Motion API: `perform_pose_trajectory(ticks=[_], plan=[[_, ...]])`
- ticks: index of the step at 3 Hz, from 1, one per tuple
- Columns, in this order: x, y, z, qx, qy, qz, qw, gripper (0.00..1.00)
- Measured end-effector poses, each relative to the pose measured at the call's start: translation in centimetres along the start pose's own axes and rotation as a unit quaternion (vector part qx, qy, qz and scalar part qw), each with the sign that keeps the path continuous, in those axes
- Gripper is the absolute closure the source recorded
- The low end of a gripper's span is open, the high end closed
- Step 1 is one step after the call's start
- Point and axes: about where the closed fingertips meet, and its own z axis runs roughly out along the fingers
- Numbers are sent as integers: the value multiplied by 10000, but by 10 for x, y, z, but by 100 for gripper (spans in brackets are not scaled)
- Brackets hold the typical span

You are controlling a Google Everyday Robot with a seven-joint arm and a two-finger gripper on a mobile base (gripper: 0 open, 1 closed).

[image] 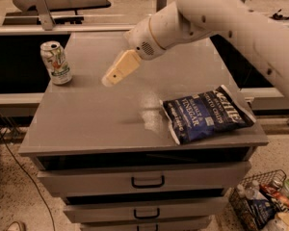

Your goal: Move 7up can near rxbar chocolate

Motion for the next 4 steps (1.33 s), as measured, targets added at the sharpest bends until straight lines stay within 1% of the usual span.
perform_pose_trajectory(ticks=[1, 2, 3, 4], plan=[[-25, -12, 42, -115, -551, 199, 9982, 0], [-44, -10, 79, -325, -1111, 451, 9922, 0], [-59, -7, 107, -386, -1538, 598, 9855, 0], [-70, -9, 133, -280, -1817, 687, 9806, 0]])
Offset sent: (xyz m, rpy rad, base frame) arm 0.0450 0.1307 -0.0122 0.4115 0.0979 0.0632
